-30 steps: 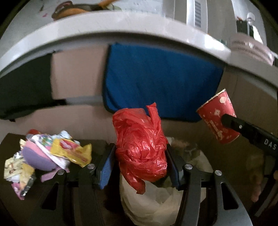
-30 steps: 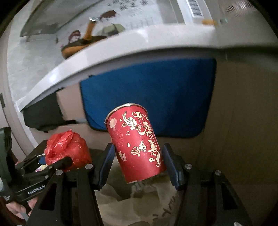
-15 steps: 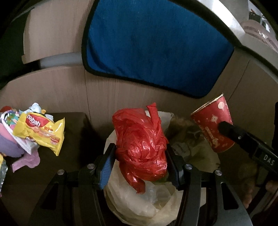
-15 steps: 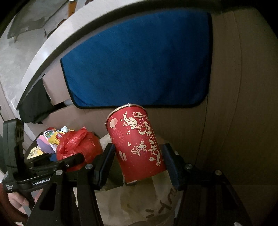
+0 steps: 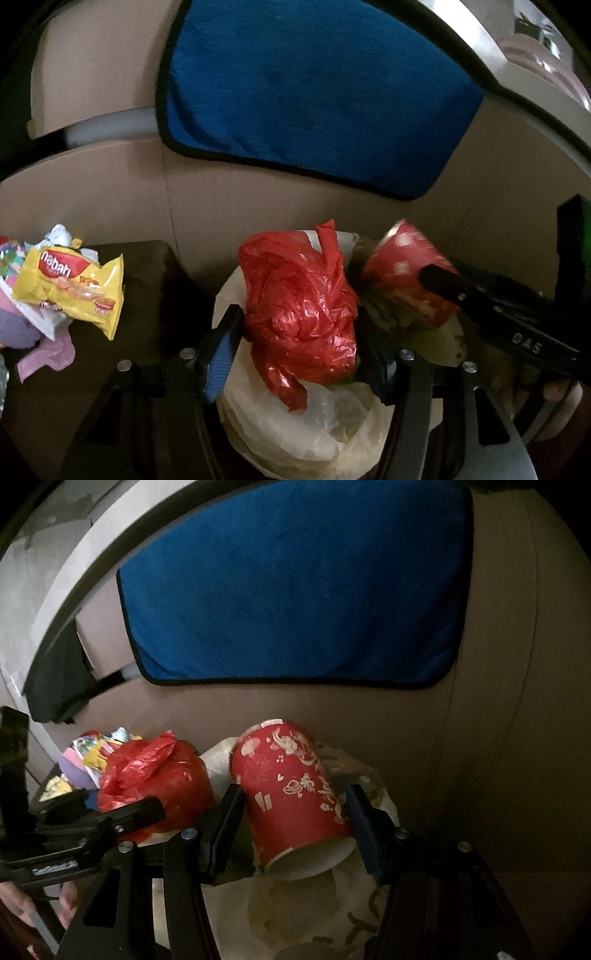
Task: Collect trash
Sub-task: 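Carry the red bag and red cup to the bin and release both, then grasp the yellow snack wrapper with the right tool and drop it in the bin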
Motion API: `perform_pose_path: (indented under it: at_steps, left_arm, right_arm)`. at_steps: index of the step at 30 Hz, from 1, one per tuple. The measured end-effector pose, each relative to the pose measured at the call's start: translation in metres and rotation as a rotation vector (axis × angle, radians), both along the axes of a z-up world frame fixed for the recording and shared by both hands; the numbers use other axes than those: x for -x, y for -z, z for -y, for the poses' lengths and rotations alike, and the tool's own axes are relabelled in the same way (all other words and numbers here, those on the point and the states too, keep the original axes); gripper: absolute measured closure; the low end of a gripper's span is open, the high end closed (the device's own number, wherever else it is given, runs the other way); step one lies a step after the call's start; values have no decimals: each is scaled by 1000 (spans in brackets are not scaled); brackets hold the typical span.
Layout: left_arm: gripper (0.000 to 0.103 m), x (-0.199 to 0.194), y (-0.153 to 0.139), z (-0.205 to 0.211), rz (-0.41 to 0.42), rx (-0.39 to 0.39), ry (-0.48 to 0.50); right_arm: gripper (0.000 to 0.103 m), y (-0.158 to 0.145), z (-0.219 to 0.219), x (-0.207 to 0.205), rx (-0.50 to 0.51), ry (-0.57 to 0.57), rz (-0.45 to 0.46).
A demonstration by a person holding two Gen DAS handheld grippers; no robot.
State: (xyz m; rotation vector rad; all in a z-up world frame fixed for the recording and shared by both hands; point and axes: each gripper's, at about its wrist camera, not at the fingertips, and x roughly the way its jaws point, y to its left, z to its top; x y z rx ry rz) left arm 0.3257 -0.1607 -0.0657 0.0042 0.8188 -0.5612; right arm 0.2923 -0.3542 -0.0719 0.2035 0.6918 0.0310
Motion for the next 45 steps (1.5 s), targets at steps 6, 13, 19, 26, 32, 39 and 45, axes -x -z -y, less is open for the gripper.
perform_pose_path:
  at_steps: [6, 13, 19, 26, 32, 39, 45]
  left_arm:
    - [36, 2, -1, -1, 4, -2, 30]
    - [36, 0, -12, -26, -5, 99, -22]
    - [36, 0, -27, -66, 42, 111, -117]
    - [36, 15, -46, -151, 118, 66, -271]
    - [36, 31, -56, -255, 148, 37, -458]
    - [36, 52, -40, -347, 125, 55, -570]
    - [36, 54, -6, -365, 28, 130, -472]
  right_arm:
    - [43, -2, -8, 2, 58, 5, 24]
    - [43, -6, -11, 3, 80, 13, 34]
    - [43, -15, -11, 5, 86, 32, 40]
    - [43, -35, -32, 11, 83, 15, 81]
    - [45, -47, -96, 6, 143, -70, 112]
    - [46, -45, -187, -12, 122, -258, 107]
    - [47, -30, -234, -20, 125, -356, 66]
